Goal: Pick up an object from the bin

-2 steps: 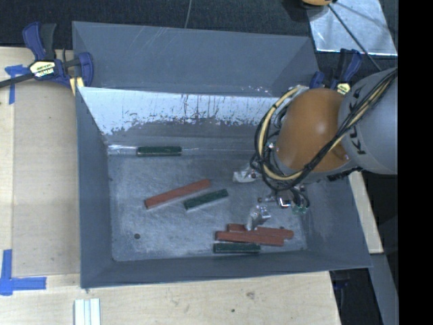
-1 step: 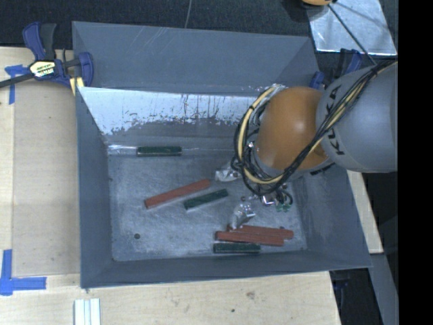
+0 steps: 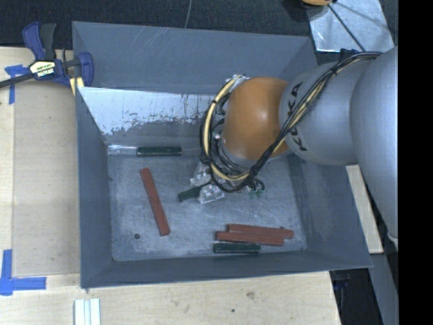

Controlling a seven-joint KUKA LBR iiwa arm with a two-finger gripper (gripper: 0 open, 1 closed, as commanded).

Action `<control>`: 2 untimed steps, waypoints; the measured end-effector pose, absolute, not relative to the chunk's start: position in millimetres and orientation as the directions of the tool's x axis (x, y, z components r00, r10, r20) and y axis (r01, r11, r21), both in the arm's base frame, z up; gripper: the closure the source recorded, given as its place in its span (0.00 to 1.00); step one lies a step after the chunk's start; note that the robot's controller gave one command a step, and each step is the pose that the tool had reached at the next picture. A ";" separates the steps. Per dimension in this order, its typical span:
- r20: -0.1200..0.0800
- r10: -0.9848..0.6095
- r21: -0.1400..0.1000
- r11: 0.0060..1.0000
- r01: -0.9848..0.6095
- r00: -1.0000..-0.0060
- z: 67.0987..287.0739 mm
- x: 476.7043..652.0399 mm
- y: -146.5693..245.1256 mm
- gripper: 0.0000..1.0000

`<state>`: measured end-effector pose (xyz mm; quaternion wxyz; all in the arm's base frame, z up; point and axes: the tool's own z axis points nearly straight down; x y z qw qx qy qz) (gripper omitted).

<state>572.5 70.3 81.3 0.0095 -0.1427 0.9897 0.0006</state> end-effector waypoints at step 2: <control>-0.005 -0.315 -0.001 0.949 -0.315 -0.949 232.3 568.3 65.2 1.00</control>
Offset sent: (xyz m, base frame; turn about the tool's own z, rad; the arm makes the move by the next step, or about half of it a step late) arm -0.0056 -0.0048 0.1498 -0.0358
